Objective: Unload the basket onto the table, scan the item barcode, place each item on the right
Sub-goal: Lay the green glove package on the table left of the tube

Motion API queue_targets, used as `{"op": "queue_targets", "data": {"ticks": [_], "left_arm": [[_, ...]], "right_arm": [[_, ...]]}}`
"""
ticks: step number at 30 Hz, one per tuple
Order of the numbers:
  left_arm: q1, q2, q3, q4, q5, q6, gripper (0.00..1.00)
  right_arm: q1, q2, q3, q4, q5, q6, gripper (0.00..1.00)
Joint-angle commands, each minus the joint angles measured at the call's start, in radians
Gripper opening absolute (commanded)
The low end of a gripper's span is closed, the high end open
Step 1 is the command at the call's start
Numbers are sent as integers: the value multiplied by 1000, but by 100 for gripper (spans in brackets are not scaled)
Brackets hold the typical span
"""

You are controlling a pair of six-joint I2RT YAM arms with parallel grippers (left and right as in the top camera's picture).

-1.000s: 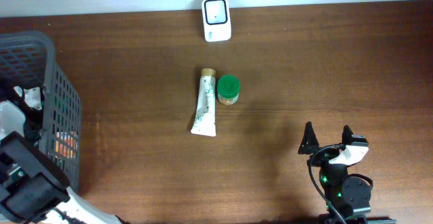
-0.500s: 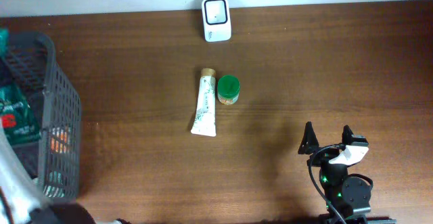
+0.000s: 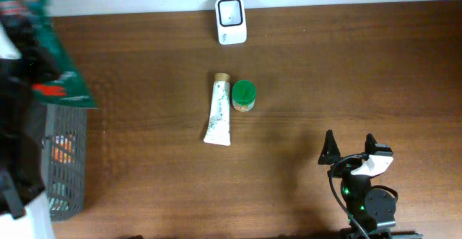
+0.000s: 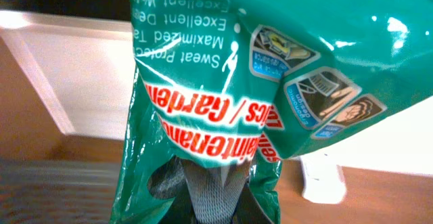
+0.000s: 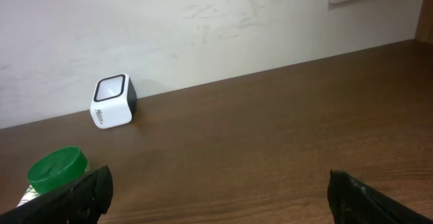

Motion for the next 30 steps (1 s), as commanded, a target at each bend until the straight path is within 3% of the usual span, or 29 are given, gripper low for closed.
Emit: {"op": "queue_targets", "data": {"ticks": [1, 8, 17, 23, 24, 30], "left_arm": [[-131, 35, 6, -53, 38, -33, 0], [-319, 299, -26, -240, -37, -212, 0], [-416, 658, -48, -199, -109, -356, 0], [-466, 849, -48, -108, -108, -372, 2], [-471, 869, -48, -101, -108, -372, 8], [-475, 919, -48, -90, -111, -372, 63]], "right_arm": [[5, -8, -5, -8, -2, -6, 98], [5, -8, -5, -8, -2, -6, 98], [5, -8, -5, -8, -2, -6, 98], [5, -8, -5, -8, -2, -6, 98], [5, -8, -5, -8, -2, -6, 98], [5, -8, -5, -8, -2, -6, 98]]}}
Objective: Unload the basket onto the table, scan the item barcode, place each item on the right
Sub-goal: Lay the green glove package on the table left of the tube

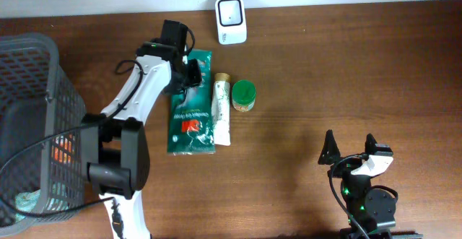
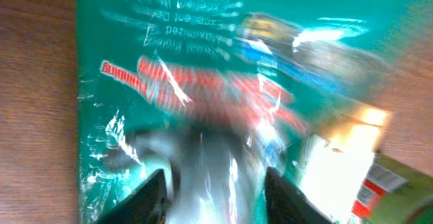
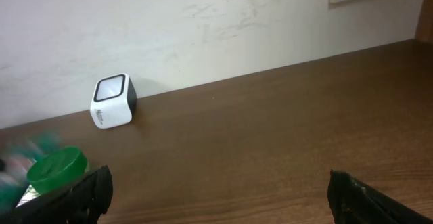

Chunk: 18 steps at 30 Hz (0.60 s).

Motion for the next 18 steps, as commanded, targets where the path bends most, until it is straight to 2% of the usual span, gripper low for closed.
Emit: {"op": "queue_targets", "data": {"ticks": [1, 4, 6, 11, 14, 18], "left_arm": [[5, 8, 0, 10, -21, -9, 68], [20, 3, 41, -8, -30, 10, 69], [35, -11, 98, -58, -31, 44, 66], [88, -121, 352, -276, -143, 119, 65], [127, -214, 467, -366, -201, 127, 68], [237, -351, 512, -405, -232, 127, 75]], "right_arm": [[5, -8, -5, -8, -2, -6, 98], [5, -8, -5, -8, -2, -6, 98], [5, -8, -5, -8, -2, -6, 98], [5, -8, -5, -8, -2, -6, 98], [5, -8, -5, -8, -2, -6, 98], [5, -8, -5, -8, -2, -6, 98]]}}
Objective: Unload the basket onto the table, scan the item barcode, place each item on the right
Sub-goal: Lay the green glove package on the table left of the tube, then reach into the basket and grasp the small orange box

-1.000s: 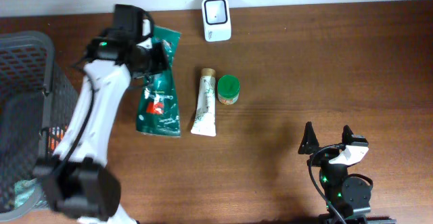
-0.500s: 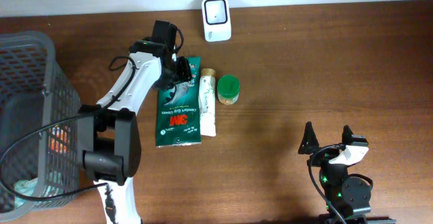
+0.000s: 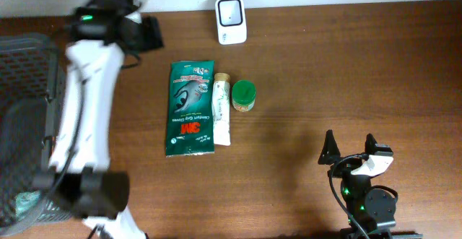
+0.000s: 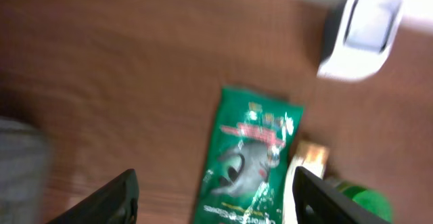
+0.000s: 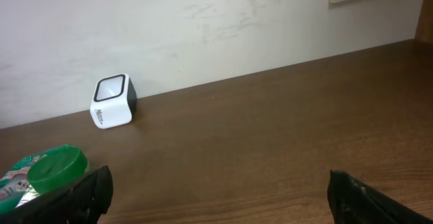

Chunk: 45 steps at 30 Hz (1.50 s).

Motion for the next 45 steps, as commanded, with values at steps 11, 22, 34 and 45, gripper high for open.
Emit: {"op": "queue_targets", "data": {"ticks": [11, 22, 34, 45], "left_arm": [[570, -253, 43, -87, -2, 0, 77], [809, -161, 17, -203, 10, -25, 76], [846, -79, -273, -121, 35, 63, 71], [846, -58, -556, 92, 101, 207, 66]], "right_arm": [[5, -8, -5, -8, -2, -6, 98], [5, -8, -5, -8, -2, -6, 98], [5, -8, -5, -8, -2, -6, 98], [5, -8, -5, -8, -2, -6, 98]]}}
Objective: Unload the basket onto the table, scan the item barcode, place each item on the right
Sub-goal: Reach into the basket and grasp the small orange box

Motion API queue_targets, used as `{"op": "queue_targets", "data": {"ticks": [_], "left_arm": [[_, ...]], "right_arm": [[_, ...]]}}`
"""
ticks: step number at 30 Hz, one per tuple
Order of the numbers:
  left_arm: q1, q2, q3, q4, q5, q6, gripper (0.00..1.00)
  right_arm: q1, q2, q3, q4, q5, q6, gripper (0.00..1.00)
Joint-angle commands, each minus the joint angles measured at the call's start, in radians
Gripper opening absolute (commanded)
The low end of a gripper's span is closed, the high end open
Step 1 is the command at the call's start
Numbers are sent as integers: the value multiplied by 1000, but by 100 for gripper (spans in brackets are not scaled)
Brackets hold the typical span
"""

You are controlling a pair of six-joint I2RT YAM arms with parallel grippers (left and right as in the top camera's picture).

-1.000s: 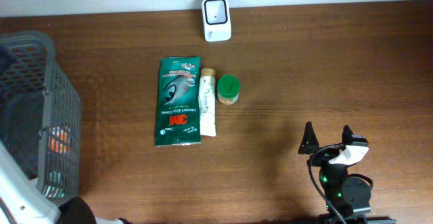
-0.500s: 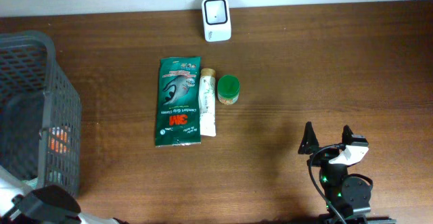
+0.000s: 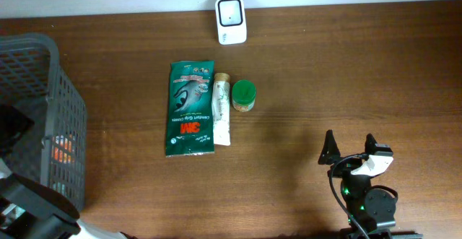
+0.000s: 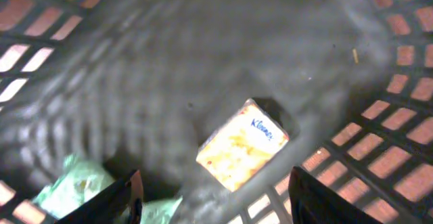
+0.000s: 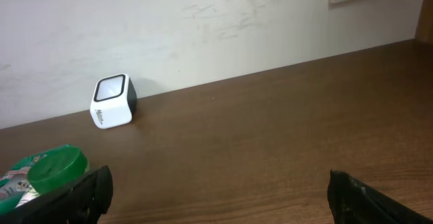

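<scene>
The white barcode scanner [image 3: 231, 11] stands at the table's back edge, and it also shows in the right wrist view as the scanner [image 5: 113, 101]. A green 3M glove pack [image 3: 190, 109], a white tube [image 3: 220, 109] and a green-lidded jar [image 3: 243, 95] lie side by side mid-table. My left gripper [image 4: 216, 204] is open inside the grey basket [image 3: 50, 73], above a yellow tissue pack [image 4: 242, 145] and a pale green packet [image 4: 74, 187]. My right gripper [image 3: 350, 149] rests open at the front right, with nothing between its fingers.
The basket's mesh walls [image 4: 379, 149] close round my left gripper on all sides. Something orange [image 3: 63, 149] shows through the basket's side. A pale wall [image 5: 203, 28] rises just behind the scanner.
My left gripper was open above the table's back left, looking down on the green pack. Now it is down inside the basket over the yellow tissue pack. The right arm has not moved.
My left gripper first held the green glove pack up near the basket. Then the pack lay on the table beside the tube with the gripper at it. Then the gripper was open and clear of it, and now it is in the basket.
</scene>
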Motion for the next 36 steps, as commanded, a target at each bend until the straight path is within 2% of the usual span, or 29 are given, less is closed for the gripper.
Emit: {"op": "queue_targets", "data": {"ticks": [1, 7, 19, 23, 27, 31, 32, 36], "left_arm": [[5, 10, -77, 47, 20, 42, 66], [5, 13, -154, 128, 64, 110, 67], [5, 89, -163, 150, 83, 188, 67], [5, 140, -163, 153, 187, 266, 65], [3, 165, -163, 155, 202, 290, 64], [3, 200, -163, 161, 202, 294, 57], [3, 212, -164, 160, 202, 293, 53], [3, 238, -166, 157, 202, 293, 21]], "right_arm": [[5, -8, -5, -8, -2, -6, 98], [5, -8, -5, -8, -2, -6, 98], [5, -8, -5, -8, -2, -6, 98], [5, -8, -5, -8, -2, -6, 98], [5, -8, -5, -8, -2, -6, 98], [5, -8, -5, -8, -2, -6, 99], [5, -8, -5, -8, -2, -6, 98], [5, -8, -5, -8, -2, -6, 98]]}}
